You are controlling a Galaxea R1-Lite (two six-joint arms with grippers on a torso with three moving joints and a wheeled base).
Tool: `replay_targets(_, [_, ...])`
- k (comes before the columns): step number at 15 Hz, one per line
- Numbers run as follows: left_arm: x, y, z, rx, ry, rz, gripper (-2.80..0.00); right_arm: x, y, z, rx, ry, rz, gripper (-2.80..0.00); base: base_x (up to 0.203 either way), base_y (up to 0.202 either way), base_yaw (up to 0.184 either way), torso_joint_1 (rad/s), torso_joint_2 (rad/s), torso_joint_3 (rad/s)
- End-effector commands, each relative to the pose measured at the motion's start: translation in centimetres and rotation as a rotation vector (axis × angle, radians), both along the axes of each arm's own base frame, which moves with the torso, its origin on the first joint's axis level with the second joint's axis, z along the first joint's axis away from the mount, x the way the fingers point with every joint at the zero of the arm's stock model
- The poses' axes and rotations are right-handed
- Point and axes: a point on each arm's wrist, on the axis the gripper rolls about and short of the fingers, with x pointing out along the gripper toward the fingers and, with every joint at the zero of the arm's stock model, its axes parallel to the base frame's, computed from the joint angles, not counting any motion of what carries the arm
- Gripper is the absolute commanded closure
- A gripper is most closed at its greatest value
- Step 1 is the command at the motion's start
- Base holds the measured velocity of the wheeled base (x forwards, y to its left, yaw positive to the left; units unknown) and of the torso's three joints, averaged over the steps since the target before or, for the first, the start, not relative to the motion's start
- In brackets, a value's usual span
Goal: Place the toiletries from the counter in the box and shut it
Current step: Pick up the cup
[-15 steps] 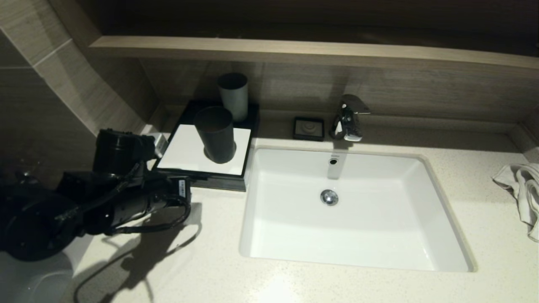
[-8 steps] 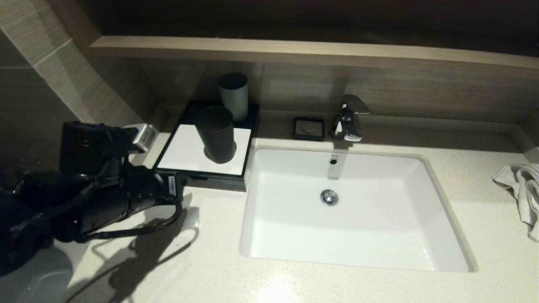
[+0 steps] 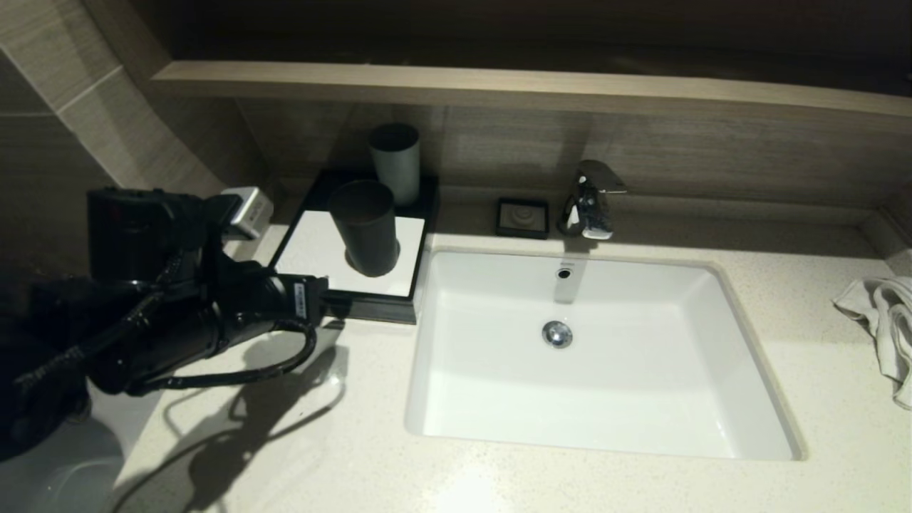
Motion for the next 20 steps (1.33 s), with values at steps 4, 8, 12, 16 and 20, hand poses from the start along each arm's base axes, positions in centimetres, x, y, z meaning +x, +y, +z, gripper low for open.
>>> replay_targets(4, [1.4,-0.7,-0.6,0.015,-0.028,-0.013,-2.8,0.0,0.0,0.0,0.001,0.0,0.0,0.0,0.0,0.0,0.0,0.0,0.0,0.0])
replay_targets(8, [2.1,-1.4,-0.5,0.019,-0.044,-0.024,-2.8,0.0,0.0,0.0,0.001,0.0,0.0,0.0,0.0,0.0,0.0,0.0,0.0,0.0])
replay_targets(12, [2.9,-2.1,-1.2,0.026,-0.069,-0.034,-2.8,0.0,0.0,0.0,0.0,0.0,0.0,0.0,0.0,0.0,0.0,0.0,0.0,0.0])
replay_targets(16, [3.1,-2.3,-0.8,0.048,-0.124,-0.043,-2.8,0.0,0.0,0.0,0.001,0.0,0.0,0.0,0.0,0.0,0.0,0.0,0.0,0.0])
replay_targets(20, [3.7,-2.5,-1.0,0.073,-0.164,-0.048,-2.8,0.0,0.0,0.0,0.001,0.0,0.0,0.0,0.0,0.0,0.0,0.0,0.0,0.0])
